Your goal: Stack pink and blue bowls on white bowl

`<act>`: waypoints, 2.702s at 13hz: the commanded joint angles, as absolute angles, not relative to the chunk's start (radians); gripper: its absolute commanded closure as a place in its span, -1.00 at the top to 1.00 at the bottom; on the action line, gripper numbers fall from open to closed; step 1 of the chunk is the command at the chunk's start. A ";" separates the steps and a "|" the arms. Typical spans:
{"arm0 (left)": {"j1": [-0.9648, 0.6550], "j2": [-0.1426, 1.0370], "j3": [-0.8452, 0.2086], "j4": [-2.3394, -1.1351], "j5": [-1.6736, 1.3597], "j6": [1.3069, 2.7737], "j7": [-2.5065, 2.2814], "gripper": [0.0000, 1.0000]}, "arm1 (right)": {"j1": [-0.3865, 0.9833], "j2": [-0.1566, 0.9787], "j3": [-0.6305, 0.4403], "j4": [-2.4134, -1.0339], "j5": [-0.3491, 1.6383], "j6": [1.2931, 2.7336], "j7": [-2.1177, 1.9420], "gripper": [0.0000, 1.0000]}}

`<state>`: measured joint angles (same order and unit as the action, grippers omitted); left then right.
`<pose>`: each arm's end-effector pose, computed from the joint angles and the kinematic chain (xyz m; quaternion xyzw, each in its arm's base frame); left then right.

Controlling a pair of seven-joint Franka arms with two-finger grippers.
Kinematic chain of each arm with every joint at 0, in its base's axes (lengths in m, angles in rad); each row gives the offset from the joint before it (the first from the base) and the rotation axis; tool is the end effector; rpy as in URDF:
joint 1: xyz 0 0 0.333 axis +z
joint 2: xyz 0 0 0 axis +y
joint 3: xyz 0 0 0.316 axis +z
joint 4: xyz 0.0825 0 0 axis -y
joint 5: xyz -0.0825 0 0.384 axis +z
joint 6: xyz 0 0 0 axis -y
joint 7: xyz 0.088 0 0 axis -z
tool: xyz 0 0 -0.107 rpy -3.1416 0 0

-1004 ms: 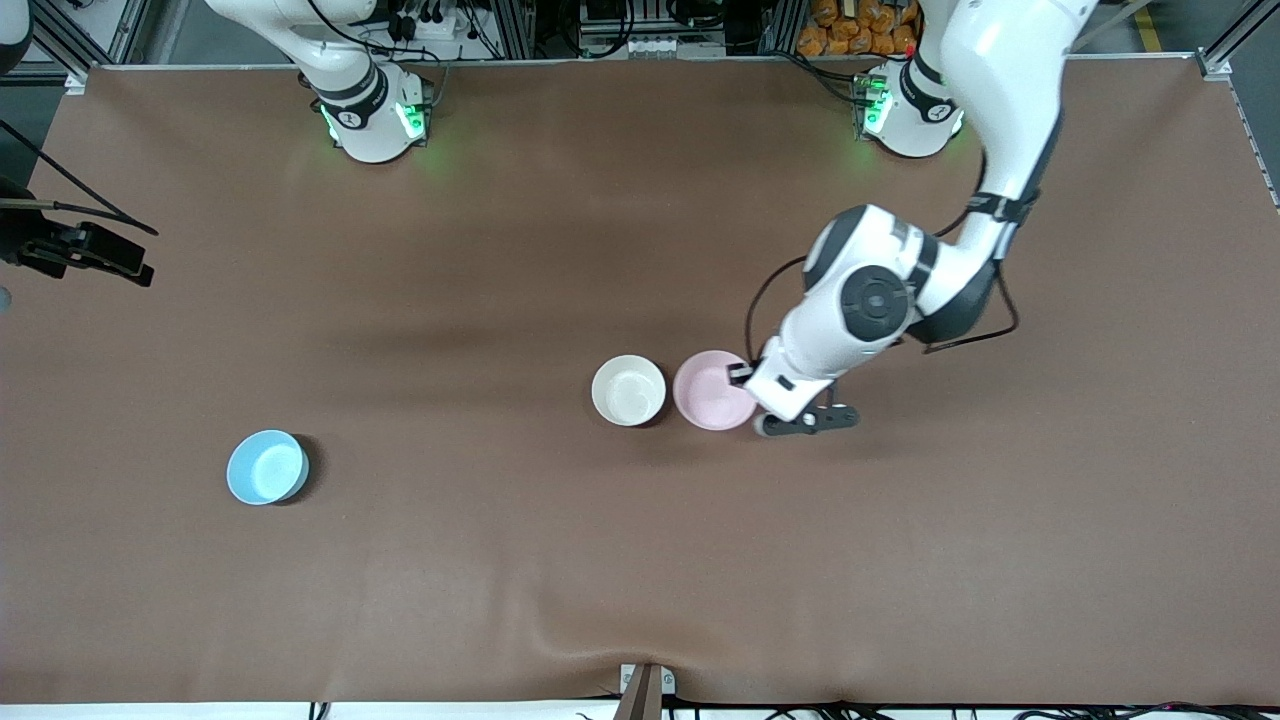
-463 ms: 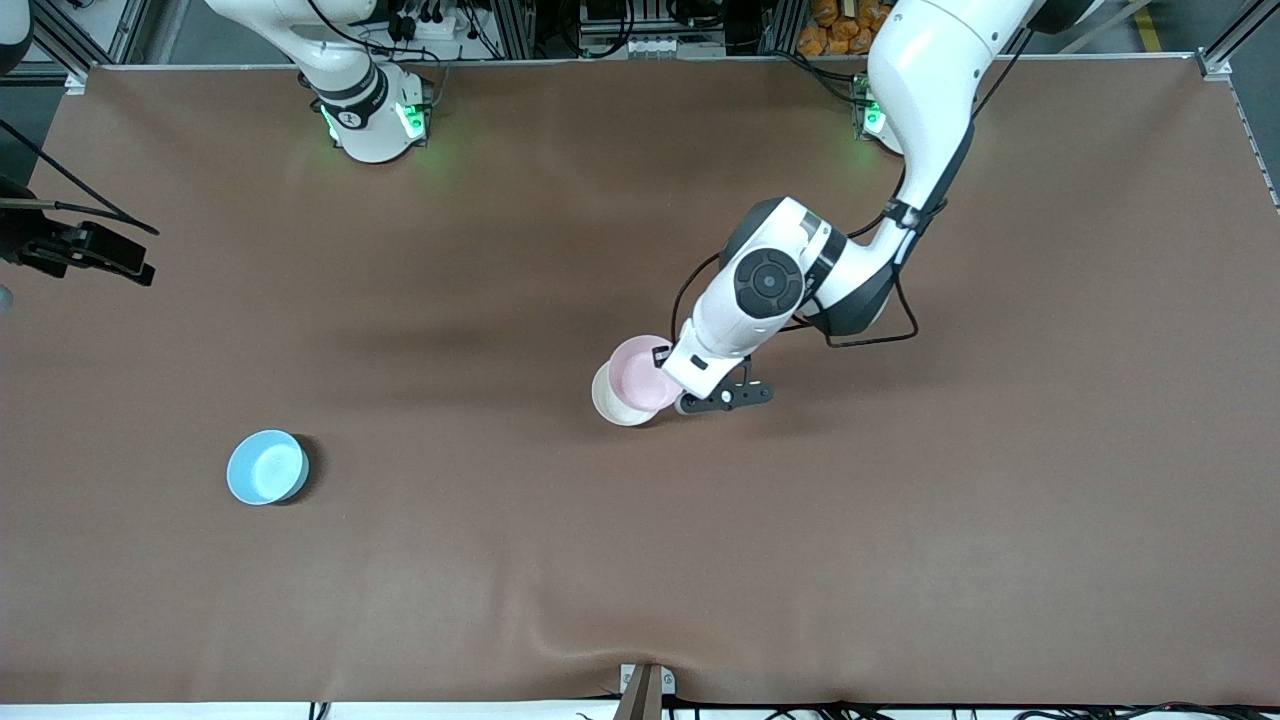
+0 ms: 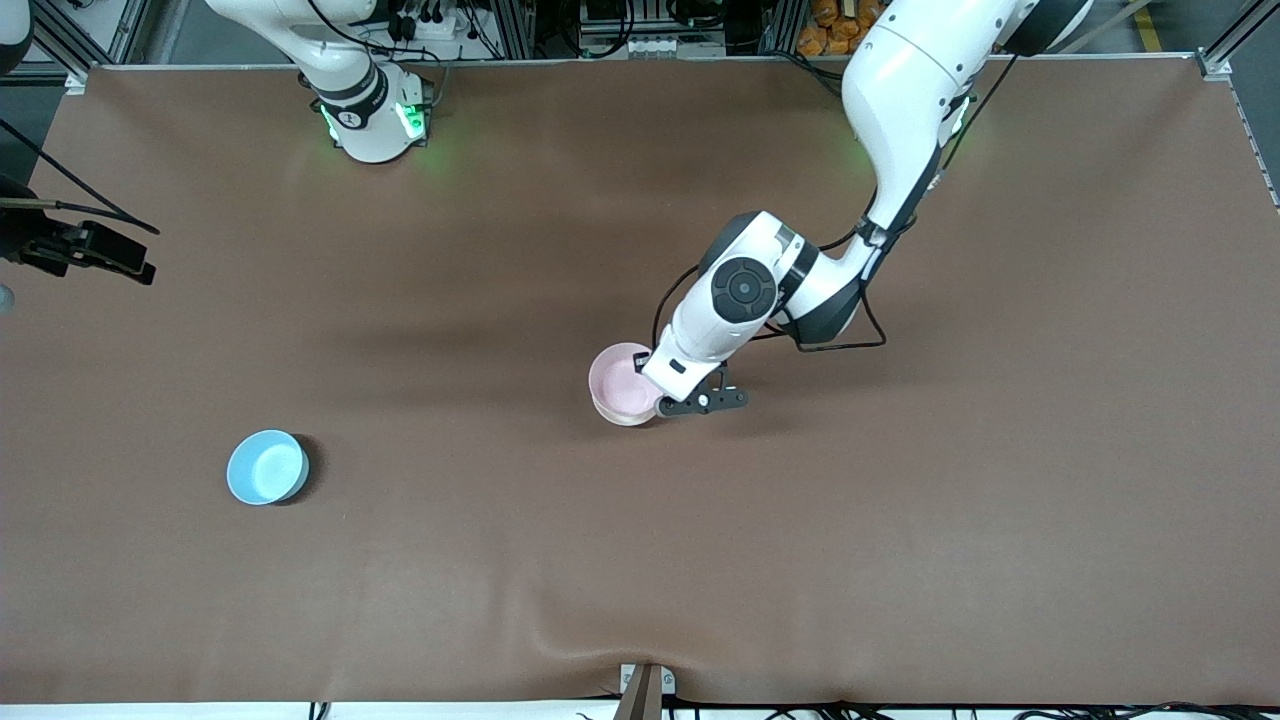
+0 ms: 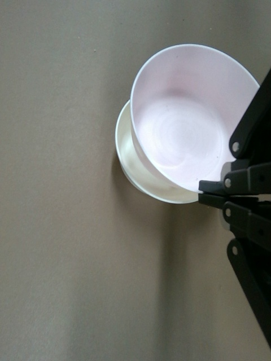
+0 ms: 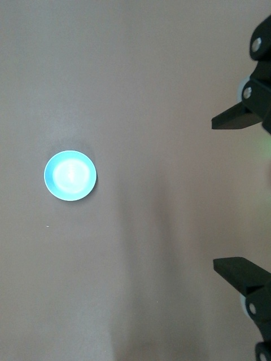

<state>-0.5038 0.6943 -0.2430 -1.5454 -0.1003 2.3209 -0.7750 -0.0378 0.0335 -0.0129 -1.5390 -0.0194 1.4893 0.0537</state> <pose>0.5427 -0.4666 0.2618 0.9893 0.0771 -0.0435 0.1158 0.5552 -0.0303 0.6140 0.9977 -0.0525 -0.0416 0.0100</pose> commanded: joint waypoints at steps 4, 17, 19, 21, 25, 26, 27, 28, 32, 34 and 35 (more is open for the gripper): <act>-0.506 0.703 -0.232 -1.525 -0.100 2.324 -0.770 -1.00 | -0.044 0.034 -0.008 -1.537 -0.029 1.483 0.061 1.00; -0.505 0.741 -0.229 -1.545 -0.100 2.385 -0.772 -1.00 | -0.017 0.103 -0.005 -1.513 -0.020 1.568 0.064 1.00; -0.503 0.741 -0.230 -1.543 -0.104 2.385 -0.782 -0.18 | -0.014 0.127 -0.005 -1.505 -0.021 1.569 0.064 1.00; -0.508 0.741 -0.230 -1.539 -0.112 2.385 -0.792 0.71 | -0.012 0.135 -0.005 -1.490 -0.020 1.568 0.063 1.00; -0.503 0.709 -0.227 -1.539 -0.104 2.369 -0.799 1.00 | 0.029 0.166 -0.005 -1.489 -0.035 1.568 0.063 1.00; -0.491 0.684 -0.226 -1.539 -0.101 2.337 -0.799 1.00 | 0.028 0.170 -0.005 -1.489 -0.029 1.571 0.061 1.00; -0.476 0.652 -0.222 -1.537 -0.100 2.297 -0.793 1.00 | 0.026 0.176 -0.005 -1.489 -0.022 1.571 0.063 1.00; -0.450 0.625 -0.222 -1.537 -0.095 2.258 -0.790 1.00 | 0.023 0.182 -0.005 -1.491 -0.020 1.571 0.060 1.00; -0.350 0.531 -0.224 -1.532 -0.006 2.123 -0.685 1.00 | 0.031 0.262 -0.005 -1.491 -0.029 1.575 0.049 1.00; -0.273 0.500 -0.225 -1.531 0.002 2.074 -0.561 1.00 | 0.019 0.281 -0.006 -1.491 -0.031 1.563 0.051 1.00; -0.237 0.486 -0.224 -1.529 0.002 2.050 -0.531 1.00 | 0.017 0.282 -0.006 -1.496 -0.031 1.563 0.051 1.00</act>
